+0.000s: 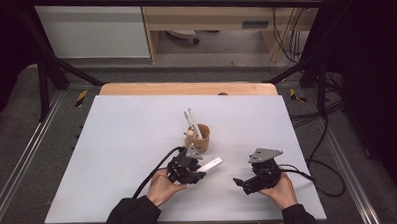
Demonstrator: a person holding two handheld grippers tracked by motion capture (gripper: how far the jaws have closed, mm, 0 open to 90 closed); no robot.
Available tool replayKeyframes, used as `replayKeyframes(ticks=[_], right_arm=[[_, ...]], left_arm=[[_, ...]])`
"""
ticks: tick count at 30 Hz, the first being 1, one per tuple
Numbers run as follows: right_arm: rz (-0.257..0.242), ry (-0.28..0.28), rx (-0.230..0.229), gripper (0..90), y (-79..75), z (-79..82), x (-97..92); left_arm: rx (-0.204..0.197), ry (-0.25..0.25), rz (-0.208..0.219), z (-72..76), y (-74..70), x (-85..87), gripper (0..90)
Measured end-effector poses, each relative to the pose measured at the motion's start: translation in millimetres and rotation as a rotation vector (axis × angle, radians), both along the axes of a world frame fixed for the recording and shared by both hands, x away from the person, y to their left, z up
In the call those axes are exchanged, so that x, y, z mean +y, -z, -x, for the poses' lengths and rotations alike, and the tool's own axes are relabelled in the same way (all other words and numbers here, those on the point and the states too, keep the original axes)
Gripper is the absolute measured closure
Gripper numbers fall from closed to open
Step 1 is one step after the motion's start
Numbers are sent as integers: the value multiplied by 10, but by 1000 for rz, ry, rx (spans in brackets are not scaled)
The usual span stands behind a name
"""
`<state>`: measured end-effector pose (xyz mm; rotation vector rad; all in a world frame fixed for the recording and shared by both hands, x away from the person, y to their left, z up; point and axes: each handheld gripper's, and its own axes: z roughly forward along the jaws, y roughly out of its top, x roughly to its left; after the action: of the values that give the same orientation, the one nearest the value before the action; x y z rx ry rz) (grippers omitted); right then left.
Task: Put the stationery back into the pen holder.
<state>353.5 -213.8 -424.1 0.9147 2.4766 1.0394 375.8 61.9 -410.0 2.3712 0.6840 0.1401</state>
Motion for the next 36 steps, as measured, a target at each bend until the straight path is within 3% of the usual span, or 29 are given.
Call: replayKeyframes(ticks=[10, 22, 36], right_arm=[[59, -79, -46, 5, -71, -12, 272], [156, -213, -111, 7, -169, 15, 644], [280, -354, -185, 48, -214, 60, 936]], left_arm=[[37, 24, 5, -43, -93, 221, 662], [38, 51, -29, -48, -181, 376, 662], [51, 99, -70, -88, -277, 301, 662]])
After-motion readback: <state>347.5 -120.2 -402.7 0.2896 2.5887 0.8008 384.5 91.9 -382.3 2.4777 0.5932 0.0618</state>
